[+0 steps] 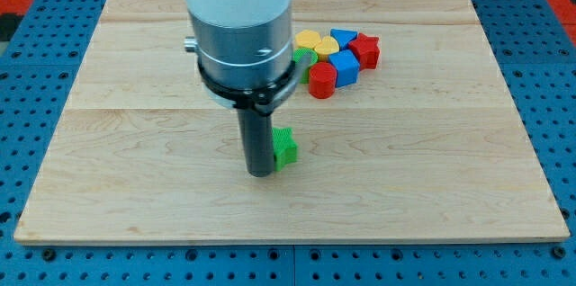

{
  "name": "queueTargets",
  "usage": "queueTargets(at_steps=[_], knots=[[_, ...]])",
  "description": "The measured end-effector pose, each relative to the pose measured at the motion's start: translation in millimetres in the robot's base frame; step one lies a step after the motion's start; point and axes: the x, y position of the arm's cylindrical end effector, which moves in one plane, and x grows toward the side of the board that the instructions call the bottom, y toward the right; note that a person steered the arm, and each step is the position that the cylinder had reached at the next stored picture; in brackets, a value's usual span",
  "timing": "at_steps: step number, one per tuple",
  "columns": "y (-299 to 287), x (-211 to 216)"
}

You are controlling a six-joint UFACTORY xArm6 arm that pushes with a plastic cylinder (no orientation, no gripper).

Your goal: Push the green star towards the center left

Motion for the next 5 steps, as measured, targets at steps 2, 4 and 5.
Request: queueTargets(at_steps=[2,4,5], knots=[[62.3,18.8],[-7.0,-11.3],[-14.2,-47.3]])
